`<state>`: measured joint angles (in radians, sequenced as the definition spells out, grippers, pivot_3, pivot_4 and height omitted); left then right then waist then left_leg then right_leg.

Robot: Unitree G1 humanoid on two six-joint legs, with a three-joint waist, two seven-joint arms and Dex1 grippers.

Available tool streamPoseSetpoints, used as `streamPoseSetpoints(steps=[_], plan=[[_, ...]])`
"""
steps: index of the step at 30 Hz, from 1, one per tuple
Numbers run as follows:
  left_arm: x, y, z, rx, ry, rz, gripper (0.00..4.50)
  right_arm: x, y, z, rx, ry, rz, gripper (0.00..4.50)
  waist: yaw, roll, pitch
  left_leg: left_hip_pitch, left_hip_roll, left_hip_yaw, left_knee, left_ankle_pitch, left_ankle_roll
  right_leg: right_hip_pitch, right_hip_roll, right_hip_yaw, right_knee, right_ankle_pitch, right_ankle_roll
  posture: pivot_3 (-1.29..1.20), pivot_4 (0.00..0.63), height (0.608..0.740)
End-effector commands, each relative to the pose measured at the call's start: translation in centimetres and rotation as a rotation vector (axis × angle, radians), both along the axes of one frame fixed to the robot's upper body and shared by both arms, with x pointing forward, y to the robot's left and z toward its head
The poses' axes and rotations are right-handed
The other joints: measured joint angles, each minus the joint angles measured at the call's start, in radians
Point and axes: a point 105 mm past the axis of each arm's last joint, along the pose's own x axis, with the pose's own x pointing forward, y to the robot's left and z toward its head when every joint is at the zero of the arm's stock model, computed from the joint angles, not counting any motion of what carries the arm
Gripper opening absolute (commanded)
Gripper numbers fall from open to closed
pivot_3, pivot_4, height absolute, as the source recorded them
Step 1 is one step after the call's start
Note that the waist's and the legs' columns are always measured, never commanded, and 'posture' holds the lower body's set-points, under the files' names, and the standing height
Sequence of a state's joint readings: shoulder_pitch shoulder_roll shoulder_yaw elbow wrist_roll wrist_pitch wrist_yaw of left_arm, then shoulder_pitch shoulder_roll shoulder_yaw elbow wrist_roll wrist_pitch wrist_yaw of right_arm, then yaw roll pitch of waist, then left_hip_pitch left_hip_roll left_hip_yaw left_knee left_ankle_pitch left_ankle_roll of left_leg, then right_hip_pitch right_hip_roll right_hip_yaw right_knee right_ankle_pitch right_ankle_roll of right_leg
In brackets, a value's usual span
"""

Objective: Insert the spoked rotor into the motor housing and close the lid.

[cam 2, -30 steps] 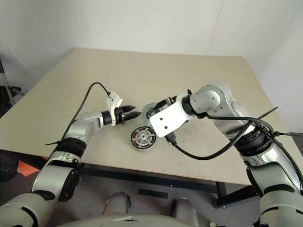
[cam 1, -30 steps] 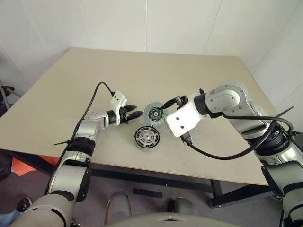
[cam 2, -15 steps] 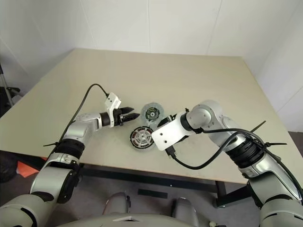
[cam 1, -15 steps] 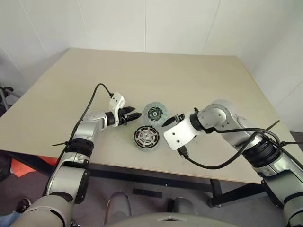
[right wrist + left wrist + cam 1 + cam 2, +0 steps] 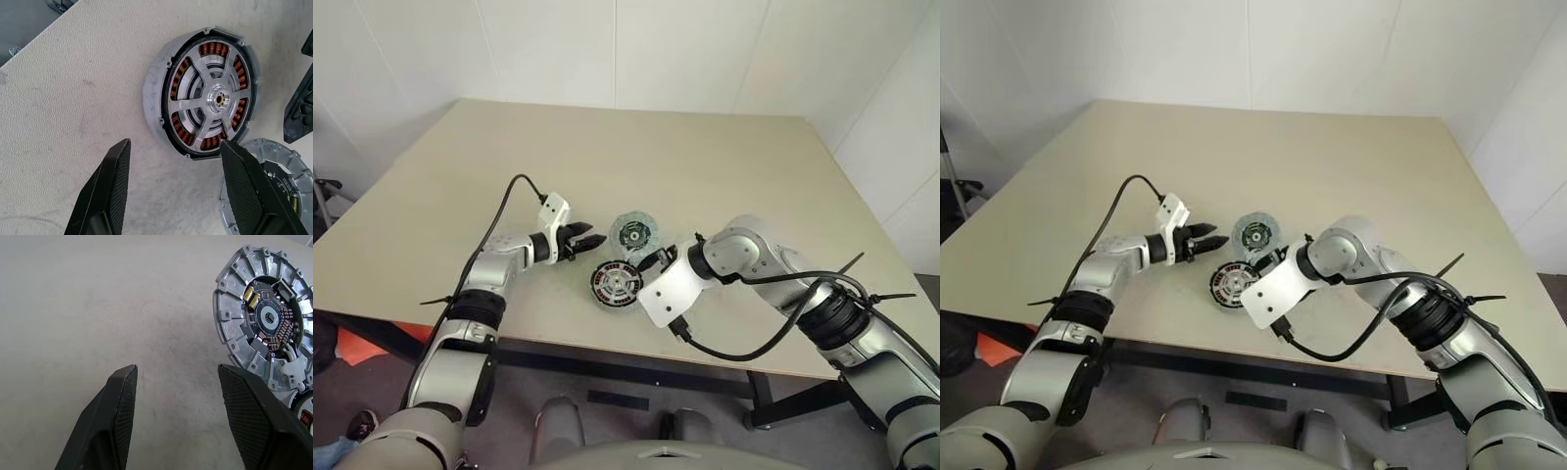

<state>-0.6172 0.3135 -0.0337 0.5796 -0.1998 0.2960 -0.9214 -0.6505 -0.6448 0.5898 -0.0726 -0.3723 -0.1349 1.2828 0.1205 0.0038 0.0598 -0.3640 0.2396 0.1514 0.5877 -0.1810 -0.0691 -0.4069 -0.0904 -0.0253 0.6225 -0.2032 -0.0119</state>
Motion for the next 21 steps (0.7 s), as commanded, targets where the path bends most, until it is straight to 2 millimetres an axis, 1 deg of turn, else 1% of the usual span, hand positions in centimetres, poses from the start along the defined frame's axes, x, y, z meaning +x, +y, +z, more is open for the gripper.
streamPoseSetpoints(steps=[1,9,12,15,18,21], plan=[[0.1,0.3,1.4,-0.011,-0.047,0.004,2.77,0.8,0.2,0.0,-0.003,-0.028,0.013,3.24,-0.001,0.000,0.000,0.000,0.000,0.000,0.000,0.000,0.000,0.000,0.000,0.000,0.000,0.000,0.000,0.00,0.000,0.740],[0.0,0.7,1.3,-0.009,-0.044,0.023,2.77,1.0,0.1,-0.9,-0.017,-0.023,0.037,3.24,-0.003,0.000,0.000,0.000,0.000,0.000,0.000,0.000,0.000,0.000,0.000,0.000,0.000,0.000,0.000,0.00,0.000,0.740],[0.0,0.7,1.3,-0.008,-0.044,0.026,2.77,0.1,0.1,0.8,-0.006,-0.037,0.064,3.24,-0.002,0.000,0.000,0.000,0.000,0.000,0.000,0.000,0.000,0.000,0.000,0.000,0.000,0.000,0.000,0.00,0.000,0.740],[0.0,0.7,1.3,-0.007,-0.042,0.029,2.77,-0.4,0.3,2.3,0.007,-0.065,0.083,3.24,-0.002,0.000,0.000,0.000,0.000,0.000,0.000,0.000,0.000,0.000,0.000,0.000,0.000,0.000,0.000,0.00,0.000,0.740],[0.1,0.7,1.3,-0.007,-0.041,0.030,2.77,-0.6,0.4,2.9,0.011,-0.079,0.089,3.24,-0.002,0.000,0.000,0.000,0.000,0.000,0.000,0.000,0.000,0.000,0.000,0.000,0.000,0.000,0.000,0.00,0.000,0.740],[0.2,0.7,1.4,-0.009,-0.045,0.033,2.77,-0.3,-0.1,2.3,0.006,-0.064,0.076,3.24,-0.002,0.000,0.000,0.001,0.000,0.000,0.000,0.000,0.000,0.000,0.000,0.000,0.000,0.000,0.000,0.00,0.000,0.740]])
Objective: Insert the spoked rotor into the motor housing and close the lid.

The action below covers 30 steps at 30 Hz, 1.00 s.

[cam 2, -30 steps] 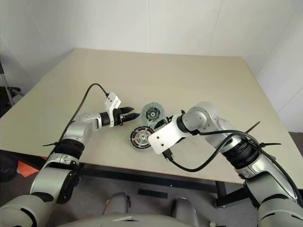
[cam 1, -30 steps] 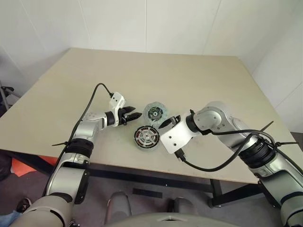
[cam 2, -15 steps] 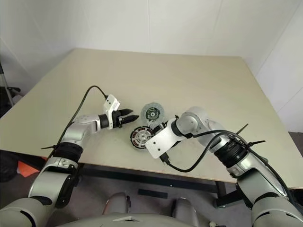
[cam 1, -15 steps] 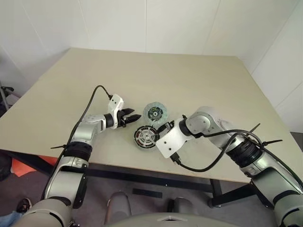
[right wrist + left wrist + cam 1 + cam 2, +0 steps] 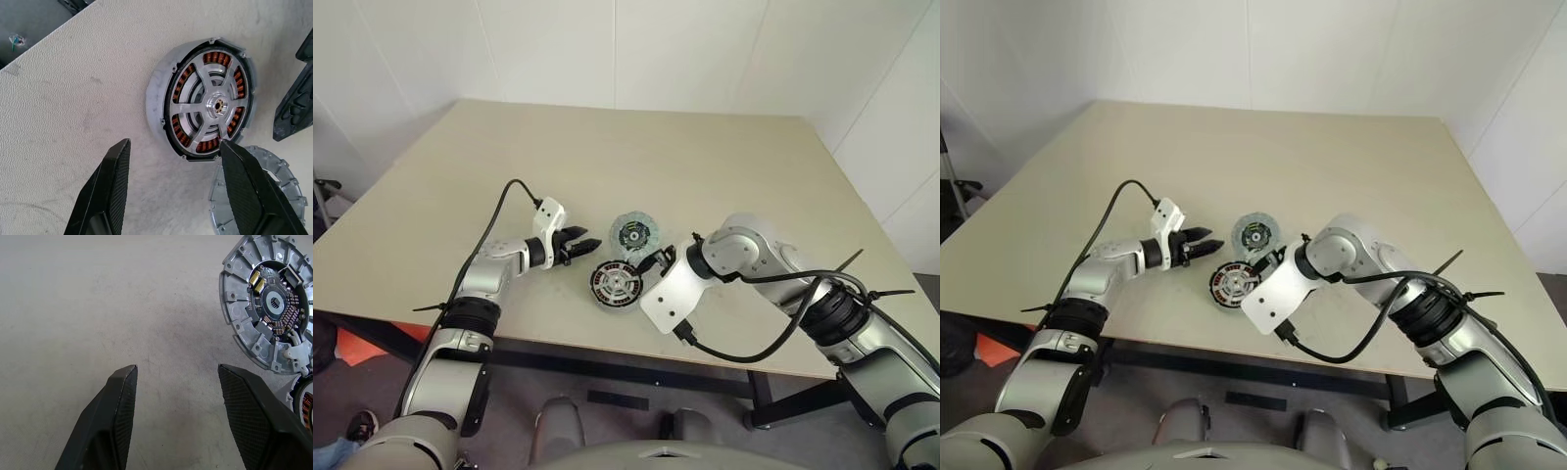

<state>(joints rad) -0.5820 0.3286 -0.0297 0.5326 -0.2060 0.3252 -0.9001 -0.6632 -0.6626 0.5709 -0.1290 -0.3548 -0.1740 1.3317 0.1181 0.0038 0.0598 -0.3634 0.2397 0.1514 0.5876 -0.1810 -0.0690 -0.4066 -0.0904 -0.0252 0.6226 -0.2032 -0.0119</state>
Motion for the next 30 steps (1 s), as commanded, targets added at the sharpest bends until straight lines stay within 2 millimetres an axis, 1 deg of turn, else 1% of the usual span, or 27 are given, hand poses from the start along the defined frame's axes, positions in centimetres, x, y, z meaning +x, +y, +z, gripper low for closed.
streamPoseSetpoints(steps=[1,5,19,30], plan=[[0.6,0.0,1.8,-0.019,-0.059,0.005,2.77,0.5,-0.4,0.6,0.017,-0.021,-0.006,3.24,0.000,0.000,0.000,0.000,0.000,0.000,0.000,0.000,0.000,0.000,0.000,0.000,0.000,0.000,0.000,0.00,0.000,0.740],[0.5,0.2,1.8,-0.018,-0.060,0.008,2.77,0.6,-0.3,0.0,0.010,-0.003,-0.011,3.24,0.000,0.000,0.000,0.000,0.000,0.000,0.000,0.000,0.000,0.000,0.000,0.000,0.000,0.000,0.000,0.00,0.000,0.740],[0.1,1.2,1.7,-0.008,-0.054,0.034,2.77,0.3,0.5,-0.8,0.012,0.017,0.013,3.24,-0.001,0.000,0.000,0.000,0.000,0.000,-0.001,0.000,0.000,0.000,0.000,0.000,-0.001,0.000,0.000,0.00,0.000,0.740],[-0.1,1.5,1.7,-0.002,-0.049,0.043,2.77,-0.1,0.5,-2.4,0.008,0.039,0.012,3.24,-0.011,0.000,0.000,0.000,0.000,0.000,0.000,0.000,0.000,0.000,0.000,0.000,-0.001,0.000,0.000,0.00,0.000,0.740]])
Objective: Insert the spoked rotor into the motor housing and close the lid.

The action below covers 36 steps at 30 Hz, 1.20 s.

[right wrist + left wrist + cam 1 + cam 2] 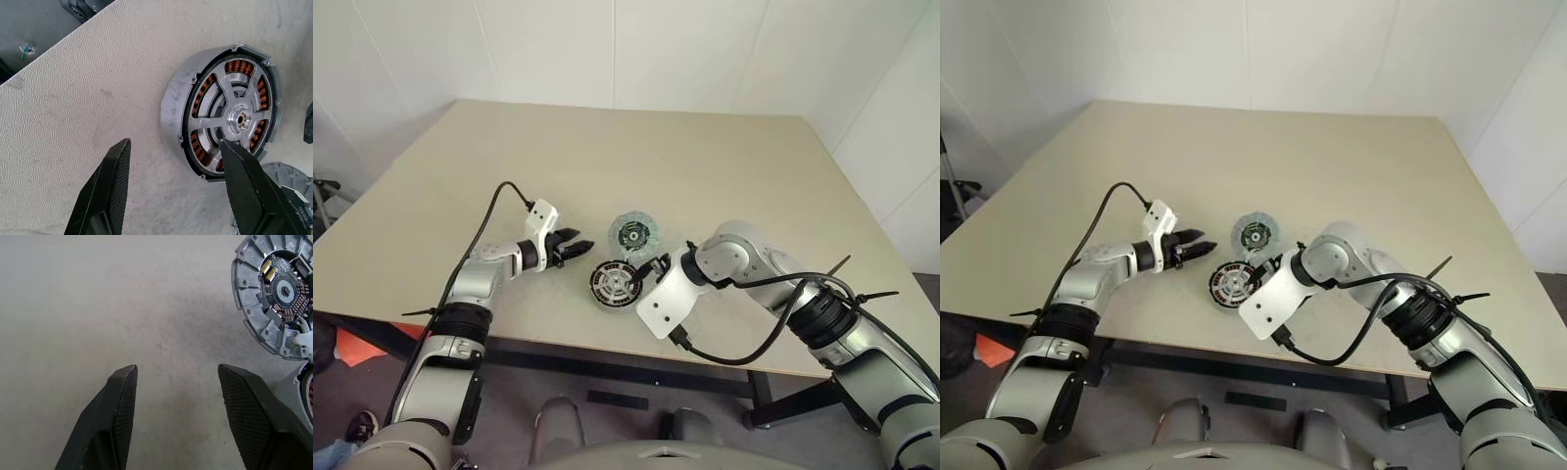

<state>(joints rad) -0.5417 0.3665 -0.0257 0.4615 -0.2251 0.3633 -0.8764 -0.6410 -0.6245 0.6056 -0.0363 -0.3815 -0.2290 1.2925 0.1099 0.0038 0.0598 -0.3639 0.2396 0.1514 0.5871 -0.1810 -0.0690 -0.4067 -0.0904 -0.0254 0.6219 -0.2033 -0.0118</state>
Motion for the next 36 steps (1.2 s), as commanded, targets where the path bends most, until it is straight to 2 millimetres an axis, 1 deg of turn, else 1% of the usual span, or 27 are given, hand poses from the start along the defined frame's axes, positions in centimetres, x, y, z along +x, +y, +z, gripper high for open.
streamPoseSetpoints(steps=[1,6,11,14,16,17,18,20,24,27,30,31,33,36], plan=[[0.3,0.2,1.6,-0.019,-0.049,0.007,2.77,-0.1,0.1,-0.4,0.007,-0.001,0.006,3.24,-0.006,0.000,0.000,0.000,0.000,0.000,0.000,0.000,0.000,0.000,0.000,0.000,0.000,0.000,0.000,0.00,0.000,0.740],[0.4,0.1,1.7,-0.017,-0.051,0.005,2.77,0.2,-0.2,-1.6,-0.008,0.018,-0.015,3.24,-0.015,0.000,0.000,0.000,0.000,0.000,0.000,0.000,0.000,0.000,0.000,0.000,0.000,0.000,0.000,0.00,0.000,0.740],[0.5,0.2,1.8,-0.018,-0.055,0.008,2.77,0.4,-0.4,-2.1,-0.016,0.016,-0.018,3.24,-0.017,0.000,0.000,0.004,0.000,0.000,0.000,0.000,0.000,0.002,0.000,0.000,0.000,0.000,0.000,0.00,0.000,0.740],[0.5,0.2,1.8,-0.019,-0.058,0.012,2.77,0.4,-0.4,-2.0,-0.017,0.009,-0.010,2.71,-0.018,0.000,0.000,0.007,0.000,0.000,-0.001,0.000,0.000,0.004,0.000,0.000,0.000,0.000,0.000,0.00,0.000,0.740],[0.5,0.2,1.8,-0.020,-0.059,0.013,2.77,0.4,-0.3,-1.8,-0.016,0.005,-0.005,2.08,-0.017,0.000,0.000,0.007,0.000,0.000,-0.001,0.000,0.000,0.005,0.000,0.001,0.001,0.000,0.000,0.00,0.000,0.740],[0.4,0.2,1.8,-0.020,-0.059,0.014,2.77,0.4,-0.3,-1.8,-0.015,0.004,-0.003,1.69,-0.017,0.000,0.000,0.007,0.000,0.000,-0.002,0.000,0.000,0.005,0.000,0.001,0.001,0.000,0.000,0.00,0.000,0.740],[0.4,0.3,1.8,-0.020,-0.059,0.015,2.77,0.5,-0.2,-1.9,-0.014,0.002,-0.003,1.47,-0.017,0.000,0.000,0.007,0.000,0.000,-0.002,0.000,0.000,0.005,0.000,0.001,0.000,0.000,0.000,0.00,0.000,0.740],[0.4,0.3,1.8,-0.021,-0.058,0.016,2.77,0.6,-0.2,-2.0,-0.013,-0.001,-0.003,1.47,-0.016,0.000,0.000,0.007,0.000,0.000,-0.002,0.000,0.000,0.005,0.000,0.001,0.000,0.000,0.000,0.00,0.000,0.740],[0.3,0.3,1.8,-0.023,-0.057,0.018,2.77,0.7,-0.1,0.3,-0.003,-0.014,0.007,1.47,-0.016,0.000,0.000,0.007,-0.001,0.001,-0.005,0.000,0.000,0.004,0.000,0.000,-0.002,0.000,0.000,0.00,0.000,0.740],[0.3,0.3,1.8,-0.023,-0.057,0.019,2.77,0.7,-0.1,0.6,-0.003,-0.012,0.004,1.47,-0.014,0.000,0.000,0.005,-0.001,0.001,-0.005,0.000,0.000,0.004,0.000,0.000,-0.003,0.000,0.000,0.00,0.000,0.740],[0.4,0.3,1.9,-0.024,-0.057,0.020,2.77,0.8,-0.1,0.8,-0.002,-0.006,-0.001,0.93,-0.014,0.000,0.000,0.004,-0.001,0.001,-0.005,0.000,0.000,0.004,0.000,0.000,-0.004,0.000,0.000,0.00,0.000,0.740],[0.4,0.2,1.9,-0.024,-0.057,0.020,2.77,0.9,-0.1,0.9,0.001,-0.008,-0.005,0.55,-0.014,0.000,0.000,0.004,-0.001,0.001,-0.005,0.000,0.000,0.004,0.000,0.000,-0.004,0.000,0.000,0.00,0.000,0.740],[0.5,0.2,1.9,-0.025,-0.057,0.020,2.77,1.0,-0.2,1.0,0.003,-0.011,-0.010,0.00,-0.013,0.000,0.000,0.004,-0.001,0.001,-0.005,0.000,0.000,0.004,0.000,0.000,-0.005,0.000,0.000,0.00,0.000,0.740],[0.5,0.2,1.9,-0.025,-0.057,0.019,2.77,1.0,-0.2,1.1,0.004,-0.014,-0.015,0.00,-0.015,0.000,0.000,0.004,-0.001,0.001,-0.005,0.000,0.000,0.003,0.000,0.000,-0.005,0.000,0.000,0.00,0.000,0.740]])
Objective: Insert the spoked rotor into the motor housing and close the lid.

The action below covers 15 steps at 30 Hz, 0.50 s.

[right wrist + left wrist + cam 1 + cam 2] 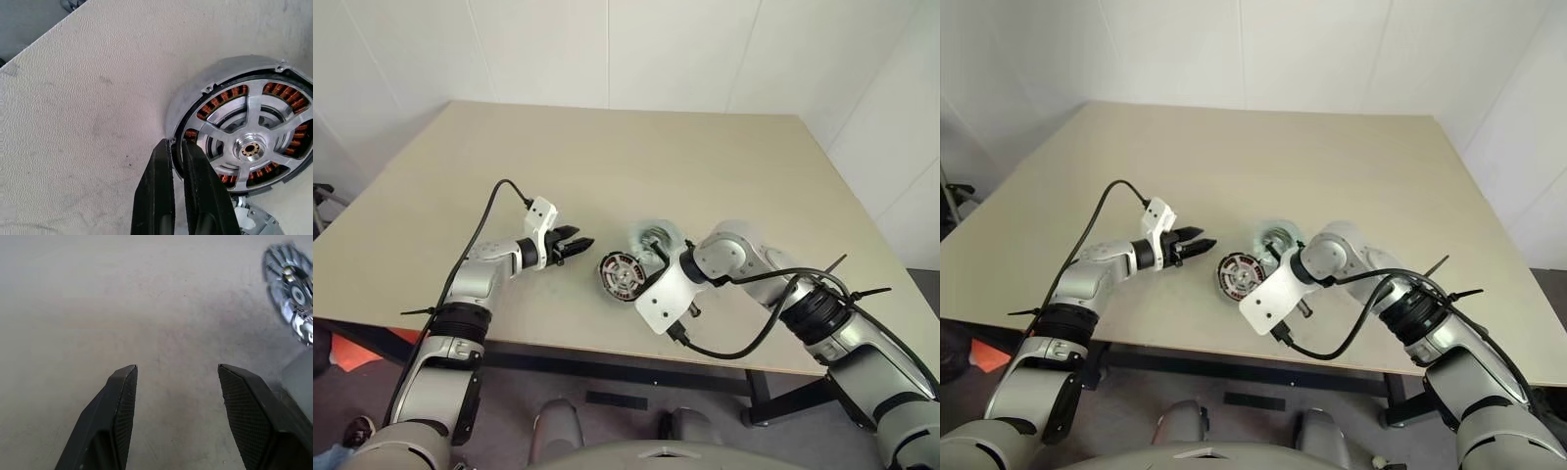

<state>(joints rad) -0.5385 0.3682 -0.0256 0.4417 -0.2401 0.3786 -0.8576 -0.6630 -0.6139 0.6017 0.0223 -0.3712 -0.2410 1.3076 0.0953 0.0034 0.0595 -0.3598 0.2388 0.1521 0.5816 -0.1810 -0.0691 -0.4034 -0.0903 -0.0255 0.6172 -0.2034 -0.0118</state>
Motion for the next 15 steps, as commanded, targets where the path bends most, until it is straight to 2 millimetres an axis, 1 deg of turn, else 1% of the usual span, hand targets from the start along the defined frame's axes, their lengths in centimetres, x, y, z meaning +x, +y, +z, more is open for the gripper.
streamPoseSetpoints(steps=[1,10,15], plan=[[0.45,0.21,1.62,-0.016,-0.054,0.006,2.77,0.40,0.12,1.21,0.015,-0.038,0.001,0.00,0.000,0.000,0.000,0.000,0.000,0.000,0.000,0.000,0.000,0.000,0.000,0.000,0.000,0.000,0.000,0.00,0.000,0.740],[0.43,0.21,1.58,-0.015,-0.055,0.003,2.77,0.45,0.17,1.33,0.041,-0.020,-0.030,0.00,0.000,0.000,0.000,0.000,0.000,0.000,0.000,0.000,0.000,0.000,0.000,0.000,0.000,0.000,0.000,0.00,0.000,0.740],[0.49,0.13,1.54,-0.016,-0.055,0.005,2.77,1.37,-0.14,2.02,0.101,0.025,-0.151,0.00,0.000,0.000,0.000,0.000,0.000,0.000,0.000,0.000,0.000,0.000,0.000,0.000,0.000,0.000,0.000,0.00,0.000,0.740]])
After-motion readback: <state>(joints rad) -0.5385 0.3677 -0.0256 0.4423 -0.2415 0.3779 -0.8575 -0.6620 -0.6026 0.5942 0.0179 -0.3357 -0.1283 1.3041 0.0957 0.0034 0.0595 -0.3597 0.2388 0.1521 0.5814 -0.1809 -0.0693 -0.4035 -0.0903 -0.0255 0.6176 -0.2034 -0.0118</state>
